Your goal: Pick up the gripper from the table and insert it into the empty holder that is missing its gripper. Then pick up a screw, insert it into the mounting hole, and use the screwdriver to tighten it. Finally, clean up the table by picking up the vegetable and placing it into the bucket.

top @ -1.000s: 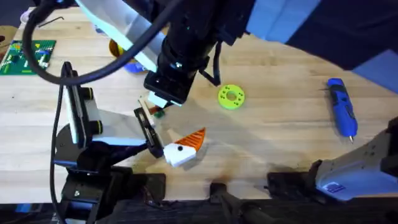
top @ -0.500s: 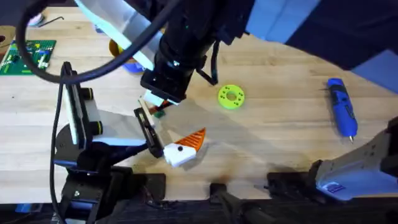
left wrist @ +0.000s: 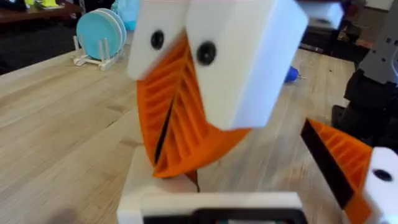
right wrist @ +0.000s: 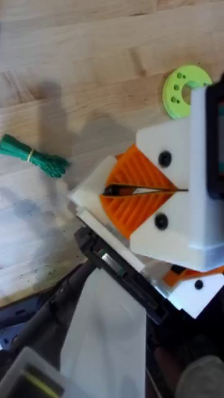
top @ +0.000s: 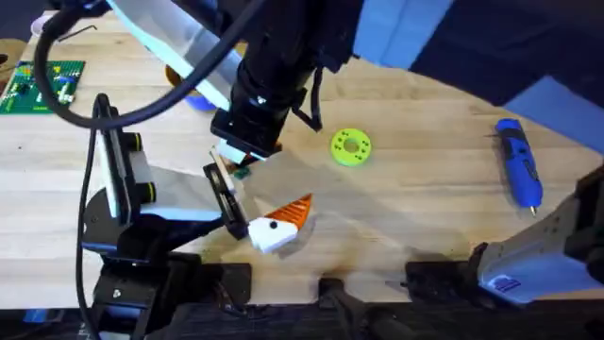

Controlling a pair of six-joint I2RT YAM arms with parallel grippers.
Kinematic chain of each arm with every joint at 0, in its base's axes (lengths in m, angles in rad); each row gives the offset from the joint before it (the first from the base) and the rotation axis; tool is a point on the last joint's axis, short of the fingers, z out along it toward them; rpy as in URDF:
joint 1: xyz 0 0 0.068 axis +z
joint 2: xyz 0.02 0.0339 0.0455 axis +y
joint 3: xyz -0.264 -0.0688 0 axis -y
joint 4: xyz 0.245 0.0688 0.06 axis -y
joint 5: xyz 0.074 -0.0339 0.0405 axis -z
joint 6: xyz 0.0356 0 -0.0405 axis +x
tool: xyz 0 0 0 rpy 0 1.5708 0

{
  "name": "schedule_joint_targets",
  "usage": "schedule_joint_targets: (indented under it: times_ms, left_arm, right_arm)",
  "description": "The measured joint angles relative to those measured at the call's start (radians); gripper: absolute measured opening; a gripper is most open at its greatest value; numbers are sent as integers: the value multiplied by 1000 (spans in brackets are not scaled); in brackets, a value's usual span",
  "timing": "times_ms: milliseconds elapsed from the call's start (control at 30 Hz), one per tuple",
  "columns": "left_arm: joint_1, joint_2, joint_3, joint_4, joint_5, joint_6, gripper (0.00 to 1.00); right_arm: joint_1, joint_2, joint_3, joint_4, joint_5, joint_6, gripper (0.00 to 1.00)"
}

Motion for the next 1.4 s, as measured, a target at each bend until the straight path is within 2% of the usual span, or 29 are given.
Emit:
schedule_joint_targets:
  times_ms: [267, 333, 467, 533, 633, 667, 967, 1233, 1400]
  left_arm:
    - [0, 0, 0, 0, 0, 0, 993]
    - [0, 0, 0, 0, 0, -1, 993]
    - [0, 0, 0, 0, 0, -1, 993]
    - [0, 0, 0, 0, 0, -1, 993]
    - [0, 0, 0, 1, -2, 1, 992]
    - [0, 0, 0, 1, -1, 4, 993]
    - [0, 0, 0, 1, 2, 8, 993]
    - [0, 0, 0, 1, 2, 8, 993]
    - [0, 0, 0, 1, 2, 12, 993]
  right_arm:
    - [0, 0, 0, 0, 0, 0, 6]
    - [0, 0, 0, 0, 1, 3, 75]
    - [0, 0, 0, -1, -3, 4, 297]
    - [0, 0, 0, -2, -6, 8, 452]
    - [-9, -6, 0, -5, 18, 6, 891]
    - [-17, -9, 0, -8, 24, 3, 967]
    - [-51, -62, 0, -3, 8, 3, 994]
    - [-193, -123, 0, 2, 14, 3, 994]
    - [-285, -124, 0, 2, 74, 5, 994]
